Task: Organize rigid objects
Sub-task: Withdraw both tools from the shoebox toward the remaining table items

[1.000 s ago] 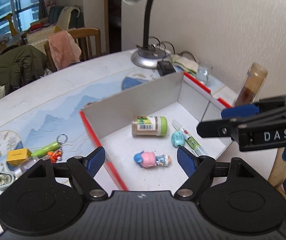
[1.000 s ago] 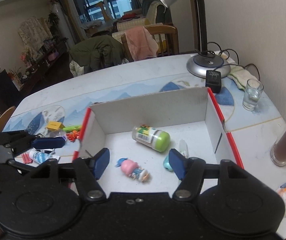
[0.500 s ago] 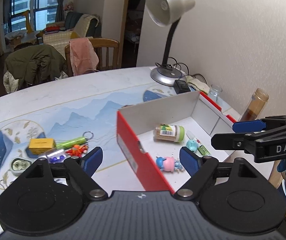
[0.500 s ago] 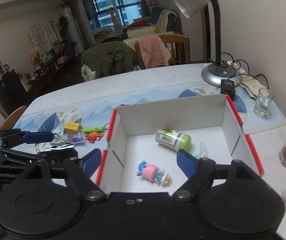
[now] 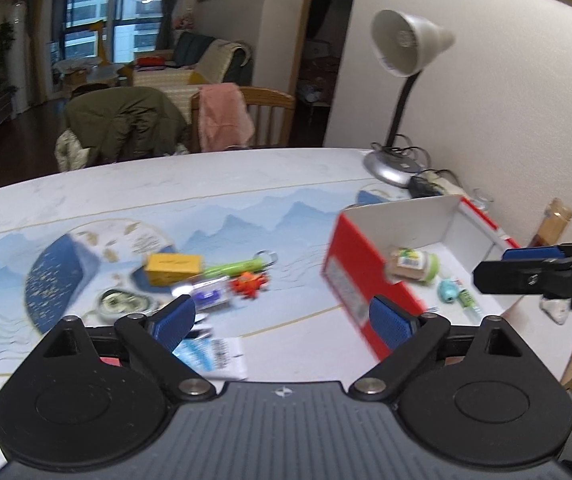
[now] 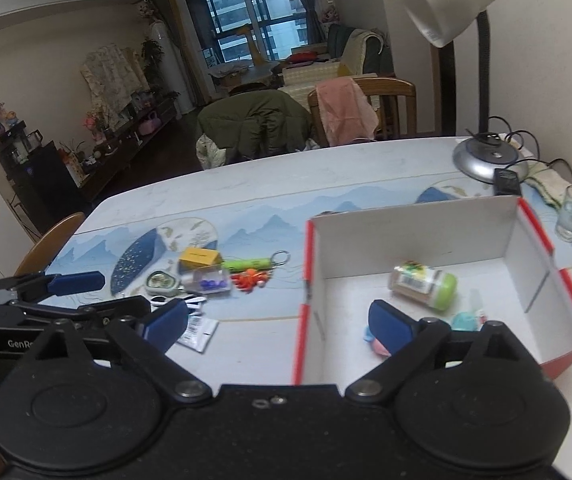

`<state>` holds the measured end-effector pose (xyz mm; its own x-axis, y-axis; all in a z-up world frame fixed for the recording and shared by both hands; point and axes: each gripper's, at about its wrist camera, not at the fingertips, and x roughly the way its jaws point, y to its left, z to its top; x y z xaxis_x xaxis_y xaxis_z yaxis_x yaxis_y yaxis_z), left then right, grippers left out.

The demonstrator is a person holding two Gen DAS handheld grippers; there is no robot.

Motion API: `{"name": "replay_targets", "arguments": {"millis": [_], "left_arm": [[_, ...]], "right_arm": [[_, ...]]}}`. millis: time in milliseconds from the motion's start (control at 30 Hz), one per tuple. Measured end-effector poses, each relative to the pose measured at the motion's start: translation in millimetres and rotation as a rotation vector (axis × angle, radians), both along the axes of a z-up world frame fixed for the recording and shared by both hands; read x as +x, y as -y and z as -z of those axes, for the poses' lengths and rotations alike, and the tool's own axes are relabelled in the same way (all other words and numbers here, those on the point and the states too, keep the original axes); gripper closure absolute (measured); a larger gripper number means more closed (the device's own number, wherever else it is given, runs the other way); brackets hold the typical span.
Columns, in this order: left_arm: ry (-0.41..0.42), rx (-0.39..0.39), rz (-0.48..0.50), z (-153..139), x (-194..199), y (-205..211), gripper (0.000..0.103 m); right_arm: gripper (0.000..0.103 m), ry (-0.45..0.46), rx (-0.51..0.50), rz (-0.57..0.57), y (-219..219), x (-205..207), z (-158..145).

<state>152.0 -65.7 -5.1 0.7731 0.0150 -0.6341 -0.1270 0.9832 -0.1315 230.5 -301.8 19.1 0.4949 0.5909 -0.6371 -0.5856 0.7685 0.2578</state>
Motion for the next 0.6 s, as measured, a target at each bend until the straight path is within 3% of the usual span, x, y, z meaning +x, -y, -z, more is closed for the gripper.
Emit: {"name": "replay_targets", "arguments": {"millis": [33,267,600], "left_arm": [[-0.005,0.004,-0.007,2.6,-2.9,-5.5,0.0],[0.001,0.016,-0.058,21.0,-26.8,-46.0,0.0],[-0.04,0.006,-0.136,51.1,-39.6,-108.8,0.0]], "right_arm": [[0.004,-0.002,0.004,-0.001,-4.5,-1.4,0.8],[0.001,-0.019,0.013,-0.035,-41.7,-12.6,8.0],[0.001,-0.032,-0.053,-0.129,-106.8,-28.5,25.3]]}}
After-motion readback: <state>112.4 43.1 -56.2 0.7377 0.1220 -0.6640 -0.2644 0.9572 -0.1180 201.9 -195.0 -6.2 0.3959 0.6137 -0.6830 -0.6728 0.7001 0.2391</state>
